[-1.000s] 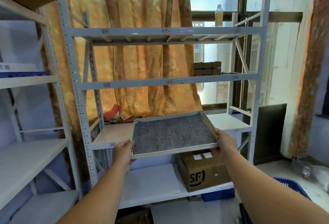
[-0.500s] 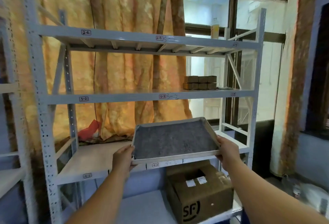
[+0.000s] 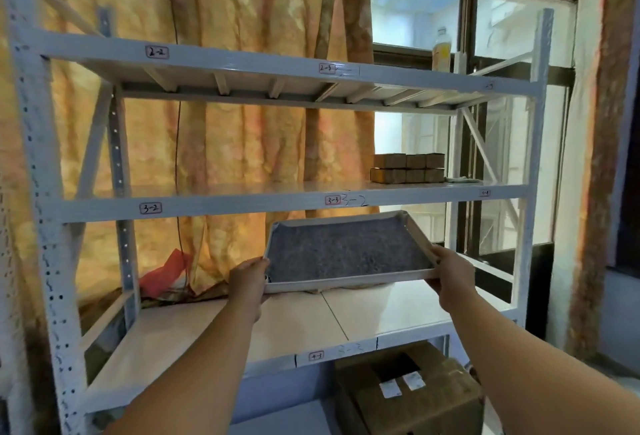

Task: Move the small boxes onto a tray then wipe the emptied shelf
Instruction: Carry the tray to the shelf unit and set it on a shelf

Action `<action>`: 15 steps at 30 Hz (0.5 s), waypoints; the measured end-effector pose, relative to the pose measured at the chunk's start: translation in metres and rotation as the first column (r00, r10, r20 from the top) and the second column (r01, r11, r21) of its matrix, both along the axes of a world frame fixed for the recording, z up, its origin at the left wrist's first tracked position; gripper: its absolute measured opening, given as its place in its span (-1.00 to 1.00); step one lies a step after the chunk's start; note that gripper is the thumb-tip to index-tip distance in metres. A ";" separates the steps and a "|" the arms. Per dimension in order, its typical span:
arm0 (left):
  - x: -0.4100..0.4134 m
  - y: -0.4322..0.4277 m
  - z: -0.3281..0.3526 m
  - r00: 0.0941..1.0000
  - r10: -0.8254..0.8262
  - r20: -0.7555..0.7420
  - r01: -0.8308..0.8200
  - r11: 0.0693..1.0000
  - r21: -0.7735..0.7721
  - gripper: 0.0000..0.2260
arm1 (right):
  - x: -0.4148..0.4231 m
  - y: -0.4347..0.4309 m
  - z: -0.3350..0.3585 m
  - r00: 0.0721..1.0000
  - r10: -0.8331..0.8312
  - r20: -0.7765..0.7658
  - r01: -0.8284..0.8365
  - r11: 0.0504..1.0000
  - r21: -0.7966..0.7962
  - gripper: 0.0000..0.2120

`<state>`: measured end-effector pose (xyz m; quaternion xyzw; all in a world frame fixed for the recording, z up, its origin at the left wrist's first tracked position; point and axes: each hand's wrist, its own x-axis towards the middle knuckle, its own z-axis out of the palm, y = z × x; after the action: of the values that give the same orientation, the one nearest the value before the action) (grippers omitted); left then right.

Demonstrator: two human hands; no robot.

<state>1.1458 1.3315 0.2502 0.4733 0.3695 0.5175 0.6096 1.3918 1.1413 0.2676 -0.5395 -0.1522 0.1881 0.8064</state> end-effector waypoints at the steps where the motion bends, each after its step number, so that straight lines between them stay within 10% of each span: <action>1: 0.002 0.006 0.003 1.000 0.003 -0.006 -0.003 1.000 0.006 -0.90 | 0.003 0.007 0.002 1.000 0.003 -0.005 -0.003 1.000 0.012 -0.86; 15: 0.068 0.083 0.064 0.977 0.213 0.011 -0.211 0.957 0.200 -0.90 | 0.091 0.124 0.043 0.995 0.098 -0.033 -0.093 0.990 0.109 -0.91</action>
<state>1.2139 1.4141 0.3142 0.4925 0.3672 0.6118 0.4983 1.4823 1.2656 0.3107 -0.4839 -0.1723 0.2283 0.8270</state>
